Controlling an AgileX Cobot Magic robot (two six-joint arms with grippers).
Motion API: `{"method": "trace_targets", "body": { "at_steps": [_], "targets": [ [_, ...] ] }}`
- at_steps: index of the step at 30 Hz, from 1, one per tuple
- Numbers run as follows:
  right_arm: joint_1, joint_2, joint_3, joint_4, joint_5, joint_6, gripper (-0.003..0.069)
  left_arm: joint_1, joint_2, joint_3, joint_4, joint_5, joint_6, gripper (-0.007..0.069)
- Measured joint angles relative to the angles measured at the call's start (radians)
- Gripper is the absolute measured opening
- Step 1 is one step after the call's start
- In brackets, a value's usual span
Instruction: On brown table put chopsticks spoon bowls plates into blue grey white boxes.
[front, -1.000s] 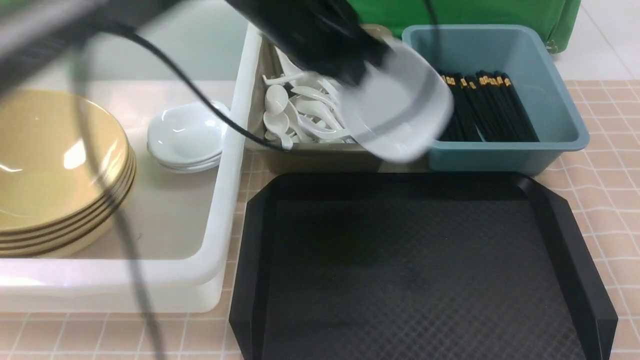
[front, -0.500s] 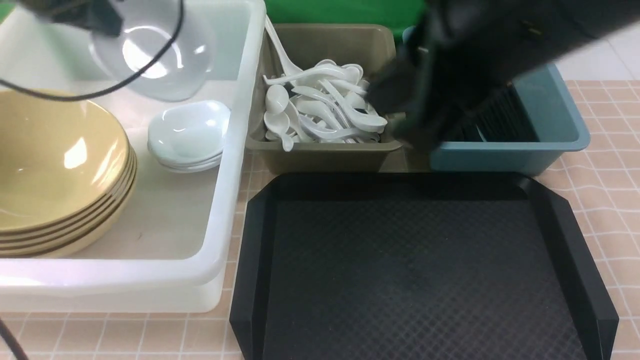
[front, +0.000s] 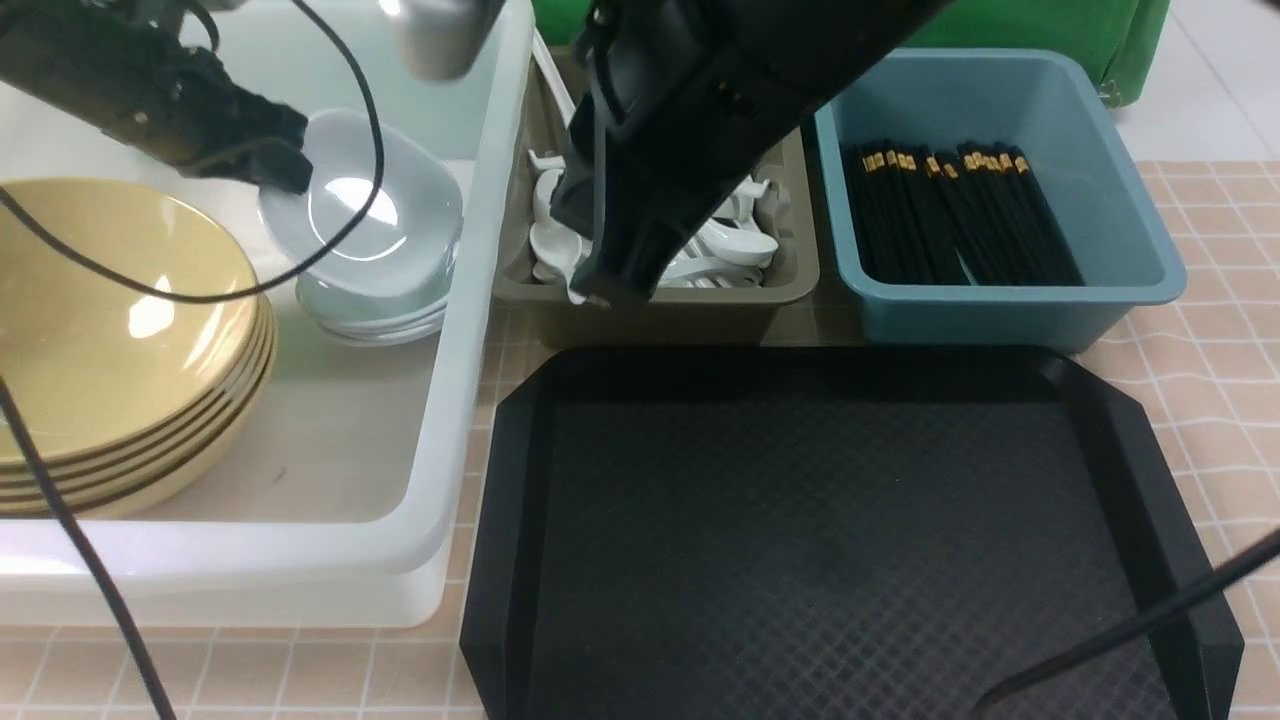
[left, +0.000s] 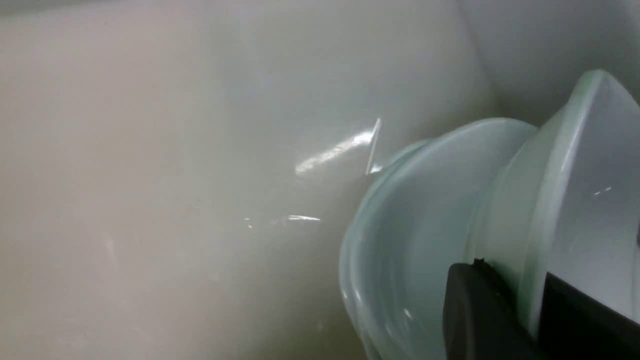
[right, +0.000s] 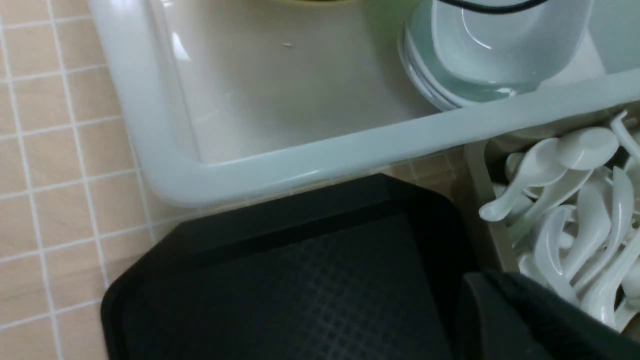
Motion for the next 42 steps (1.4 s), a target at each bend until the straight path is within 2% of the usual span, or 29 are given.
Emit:
{"method": "trace_targets", "body": {
  "at_steps": [3, 7, 9, 11, 12, 13, 16, 19, 25, 28, 29, 30, 35, 38, 39, 42],
  "targets": [
    [0.000, 0.027, -0.001, -0.013, -0.021, -0.026, 0.0070, -0.003, 0.026, 0.000, 0.001, -0.012, 0.026, 0.0062],
    [0.000, 0.039, -0.001, -0.019, -0.040, -0.043, 0.0074, -0.013, 0.040, 0.000, 0.013, -0.004, 0.047, 0.0185],
    [0.000, 0.041, -0.001, -0.019, -0.041, -0.044, 0.0076, -0.019, 0.043, 0.000, 0.024, -0.001, 0.049, 0.0284],
    [0.000, 0.041, -0.001, -0.019, -0.038, -0.044, 0.0076, -0.020, 0.043, 0.000, 0.028, 0.000, 0.050, 0.0340],
    [0.000, 0.041, -0.001, -0.019, -0.032, -0.044, 0.0078, -0.020, 0.043, 0.000, 0.030, 0.000, 0.050, 0.0408],
    [0.000, 0.041, -0.001, -0.019, -0.023, -0.044, 0.0078, -0.020, 0.043, -0.004, 0.032, 0.004, 0.050, 0.0446],
    [0.000, 0.041, -0.001, -0.019, 0.012, -0.044, 0.0079, -0.020, 0.043, -0.037, 0.039, 0.050, 0.041, 0.0522],
    [0.000, 0.041, -0.001, -0.019, 0.045, -0.044, 0.0082, -0.022, 0.043, -0.104, 0.040, 0.111, 0.018, 0.0550],
    [0.000, 0.041, -0.010, -0.019, 0.074, -0.039, 0.0088, -0.026, 0.043, -0.289, 0.041, 0.265, -0.086, 0.0526],
    [0.000, 0.031, -0.028, -0.026, 0.080, -0.016, 0.0091, -0.026, -0.001, -0.376, 0.057, 0.299, -0.185, 0.0413],
    [0.000, 0.031, -0.028, -0.027, 0.080, -0.014, 0.0091, -0.026, -0.006, -0.377, 0.058, 0.298, -0.189, 0.0404],
    [0.000, 0.014, -0.036, -0.044, 0.079, 0.003, 0.0094, -0.026, -0.062, -0.386, 0.070, 0.309, -0.209, 0.0318],
    [0.000, -0.040, -0.041, -0.087, 0.057, 0.074, 0.0099, -0.026, -0.257, -0.370, 0.074, 0.318, -0.218, 0.0073],
    [0.000, -0.077, -0.036, -0.090, 0.061, 0.123, 0.0100, -0.026, -0.402, -0.294, 0.095, 0.322, -0.218, 0.0005],
    [0.000, -0.077, -0.036, -0.090, 0.061, 0.123, 0.0100, -0.026, -0.411, -0.286, 0.095, 0.322, -0.218, 0.0004],
    [0.000, -0.152, 0.013, -0.090, 0.060, 0.150, 0.0099, -0.026, -0.577, -0.094, 0.126, 0.325, -0.229, 0.0001]
  ]
}}
